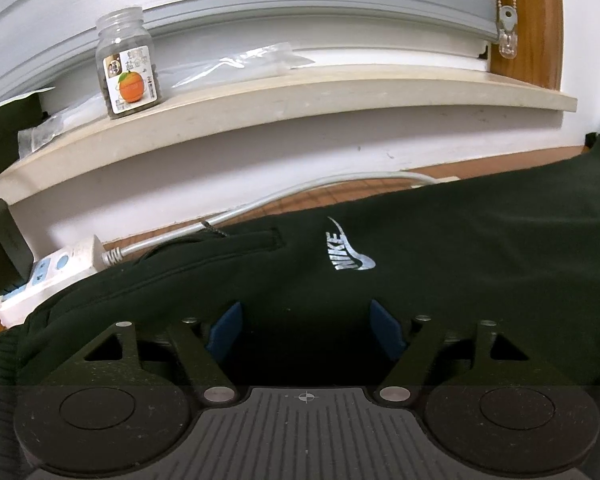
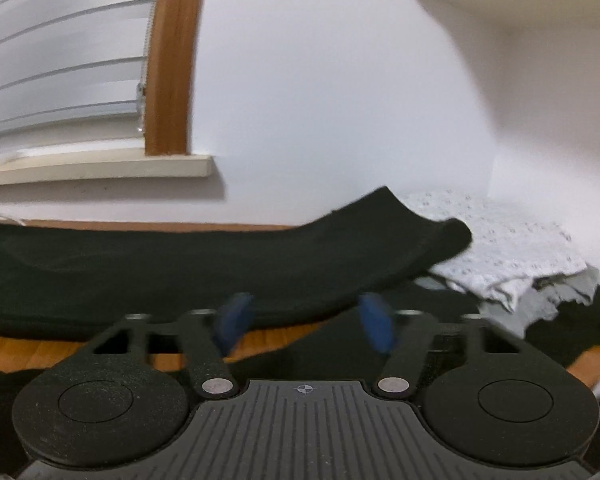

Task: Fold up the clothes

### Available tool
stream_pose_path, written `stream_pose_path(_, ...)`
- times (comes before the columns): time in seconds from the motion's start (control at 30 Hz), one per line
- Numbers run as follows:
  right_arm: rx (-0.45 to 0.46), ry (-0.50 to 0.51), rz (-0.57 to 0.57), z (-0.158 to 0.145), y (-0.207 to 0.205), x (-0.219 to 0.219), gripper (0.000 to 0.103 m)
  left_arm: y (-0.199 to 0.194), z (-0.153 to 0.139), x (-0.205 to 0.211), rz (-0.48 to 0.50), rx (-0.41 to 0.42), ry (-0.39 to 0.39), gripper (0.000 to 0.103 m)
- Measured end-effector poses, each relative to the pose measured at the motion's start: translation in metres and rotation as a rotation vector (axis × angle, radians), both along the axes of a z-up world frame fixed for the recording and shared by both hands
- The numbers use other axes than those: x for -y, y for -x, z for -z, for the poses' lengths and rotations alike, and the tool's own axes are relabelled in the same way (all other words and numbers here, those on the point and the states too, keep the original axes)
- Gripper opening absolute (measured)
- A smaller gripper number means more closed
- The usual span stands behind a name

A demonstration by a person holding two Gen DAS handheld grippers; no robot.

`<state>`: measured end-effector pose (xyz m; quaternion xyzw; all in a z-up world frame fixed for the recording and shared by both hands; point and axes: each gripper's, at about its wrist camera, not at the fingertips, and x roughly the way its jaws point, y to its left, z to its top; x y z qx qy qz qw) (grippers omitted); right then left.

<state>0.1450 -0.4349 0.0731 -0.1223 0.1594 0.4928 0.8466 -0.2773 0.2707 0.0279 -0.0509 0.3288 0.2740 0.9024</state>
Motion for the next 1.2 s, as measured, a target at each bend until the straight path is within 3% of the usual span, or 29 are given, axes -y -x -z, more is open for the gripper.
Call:
stream_pose_path(0.13,-0.035,0.045,0.032,0.009,-0.014,-0.004,0.044,0.001,0.0,0.0,-0.002,0.003,0.001,0.075)
stream_pose_path(0.27,-0.067,0.075,0.101,0.023,-0.03,-0.014,0.052,0.0,0.0,-0.001,-0.002,0.002,0.0,0.075)
stream_pose_path(0.43,-0.189,0.035,0.123,0.033,-0.048,-0.03,0.064,0.001,0.0,-0.001,-0.002,0.003,-0.005,0.076)
stream_pose_path(0.57,-0.16,0.083,0.14,0.044,-0.048,-0.05,0.069,0.001,-0.001,-0.001,-0.005,0.005,-0.006,0.076)
stream_pose_path(0.63,-0.092,0.118,0.162,0.051,-0.043,-0.057,0.062,0.001,-0.001,-0.001,-0.007,0.007,-0.004,0.076)
stream_pose_path(0.67,-0.078,0.119,0.162,0.052,-0.041,-0.057,0.046,0.001,-0.001,-0.001,-0.007,0.007,-0.003,0.076)
stream_pose_path(0.7,-0.071,0.118,0.163,0.052,-0.041,-0.057,0.022,0.001,-0.001,-0.002,-0.008,0.008,-0.001,0.076)
stream_pose_path(0.73,-0.079,0.105,0.161,0.051,-0.041,-0.053,0.009,0.001,-0.001,-0.002,-0.008,0.008,-0.001,0.076)
stream_pose_path(0.77,-0.089,0.09,0.158,0.049,-0.041,-0.05,0.005,0.001,-0.001,-0.001,-0.008,0.008,-0.001,0.076)
stream_pose_path(0.93,-0.038,-0.021,0.215,0.025,-0.03,0.001,0.005,0.002,-0.001,0.0,-0.015,0.006,-0.011,0.076)
stream_pose_path(1.07,-0.087,-0.003,0.239,0.038,-0.04,0.023,0.005,0.005,-0.004,0.003,-0.015,0.025,-0.027,0.076)
stream_pose_path(1.13,-0.133,-0.003,0.238,0.049,-0.046,0.025,0.005,0.01,-0.011,0.014,-0.02,0.065,-0.076,0.076)
stream_pose_path(1.2,-0.138,-0.007,0.239,0.054,-0.045,0.022,0.005,0.016,-0.023,0.029,-0.001,0.101,-0.072,0.076)
